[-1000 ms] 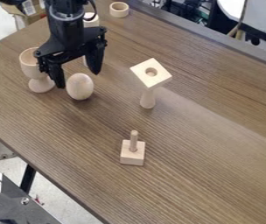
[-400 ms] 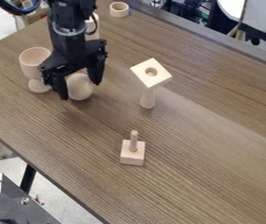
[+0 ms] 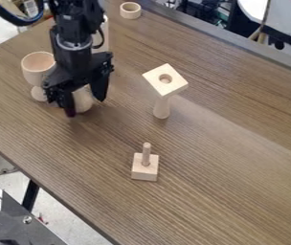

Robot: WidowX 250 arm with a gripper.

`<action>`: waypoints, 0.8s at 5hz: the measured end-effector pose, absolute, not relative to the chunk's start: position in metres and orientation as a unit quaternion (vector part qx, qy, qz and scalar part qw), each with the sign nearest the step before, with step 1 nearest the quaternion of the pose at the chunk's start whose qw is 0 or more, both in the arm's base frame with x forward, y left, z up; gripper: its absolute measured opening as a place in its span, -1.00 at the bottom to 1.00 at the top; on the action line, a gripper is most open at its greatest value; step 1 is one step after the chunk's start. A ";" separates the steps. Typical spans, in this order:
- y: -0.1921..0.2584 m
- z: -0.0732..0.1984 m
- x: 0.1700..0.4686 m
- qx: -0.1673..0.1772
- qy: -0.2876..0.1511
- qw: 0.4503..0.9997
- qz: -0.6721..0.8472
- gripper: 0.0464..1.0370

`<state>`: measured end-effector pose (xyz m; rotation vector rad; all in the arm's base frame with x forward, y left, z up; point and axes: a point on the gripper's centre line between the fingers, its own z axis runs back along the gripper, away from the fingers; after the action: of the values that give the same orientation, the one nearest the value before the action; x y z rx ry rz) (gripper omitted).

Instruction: Put the ball to the cup

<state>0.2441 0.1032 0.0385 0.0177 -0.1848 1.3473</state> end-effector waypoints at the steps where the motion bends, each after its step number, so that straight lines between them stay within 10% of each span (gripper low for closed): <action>1: 0.103 0.047 0.246 0.008 -0.099 0.777 0.622 0.41; 4: 0.102 0.109 0.261 -0.036 -0.177 0.777 0.603 0.41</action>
<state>0.2614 0.1017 0.1094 -0.0769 -0.3833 1.3043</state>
